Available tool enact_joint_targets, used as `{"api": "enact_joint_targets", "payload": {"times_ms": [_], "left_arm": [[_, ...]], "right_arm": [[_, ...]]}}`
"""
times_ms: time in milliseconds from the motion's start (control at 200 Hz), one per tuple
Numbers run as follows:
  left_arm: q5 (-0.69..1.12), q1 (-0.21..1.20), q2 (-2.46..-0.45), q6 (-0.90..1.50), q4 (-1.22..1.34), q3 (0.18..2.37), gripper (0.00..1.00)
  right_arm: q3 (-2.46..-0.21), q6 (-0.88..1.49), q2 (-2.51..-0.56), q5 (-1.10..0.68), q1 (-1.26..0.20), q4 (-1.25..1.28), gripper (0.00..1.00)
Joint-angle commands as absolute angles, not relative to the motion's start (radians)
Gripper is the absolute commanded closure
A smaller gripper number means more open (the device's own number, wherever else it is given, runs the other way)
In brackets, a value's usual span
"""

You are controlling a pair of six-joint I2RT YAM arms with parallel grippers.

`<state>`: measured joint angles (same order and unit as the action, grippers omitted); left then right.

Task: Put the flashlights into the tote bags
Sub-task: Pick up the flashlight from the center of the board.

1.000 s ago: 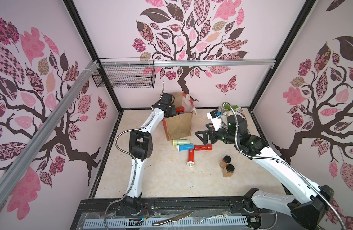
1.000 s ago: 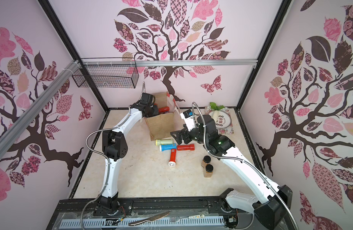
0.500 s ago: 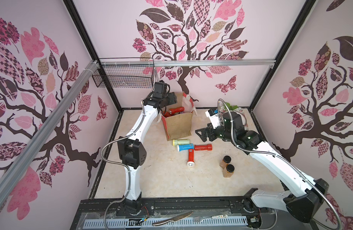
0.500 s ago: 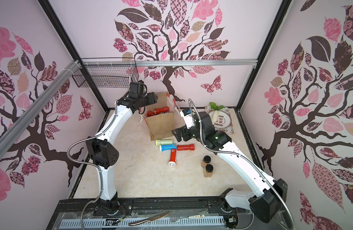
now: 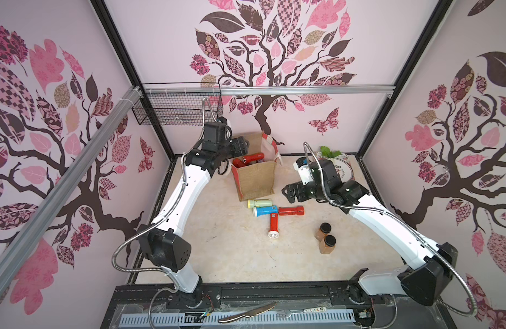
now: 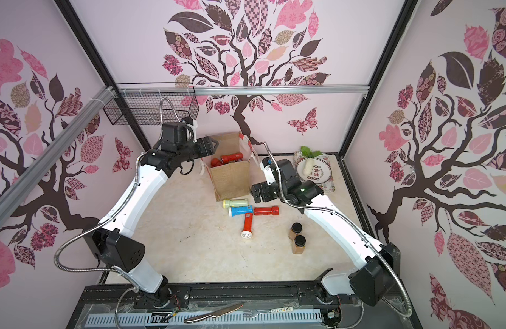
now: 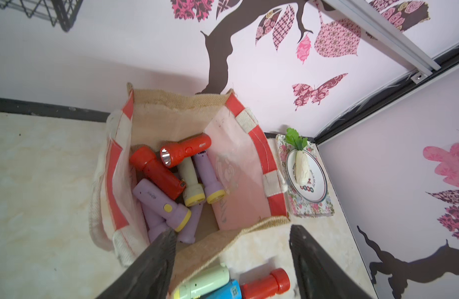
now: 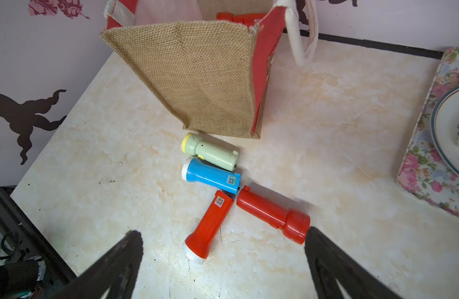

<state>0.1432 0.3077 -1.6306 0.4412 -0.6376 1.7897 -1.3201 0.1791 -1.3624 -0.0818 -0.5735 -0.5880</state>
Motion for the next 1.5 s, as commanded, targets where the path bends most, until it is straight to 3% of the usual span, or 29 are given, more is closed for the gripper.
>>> {"api": "enact_joint_targets", "payload": {"times_ms": [0,695,1495], "left_arm": [[0.153,0.314,-1.533,0.429,-0.637,1.699,0.27],[0.146,0.348,-1.071,0.444,-0.732,1.193,0.09],[0.161,0.349,-0.755,0.540,-0.679,0.752,0.09]], "right_arm": [[-1.350,0.215,-1.389,-0.074,-0.570,-0.653,0.00],[-1.280,0.349,-1.516,-0.129,-0.620,-0.735,0.00],[-1.236,0.517,-1.747,-0.216,-0.648,-0.594,0.07]]}}
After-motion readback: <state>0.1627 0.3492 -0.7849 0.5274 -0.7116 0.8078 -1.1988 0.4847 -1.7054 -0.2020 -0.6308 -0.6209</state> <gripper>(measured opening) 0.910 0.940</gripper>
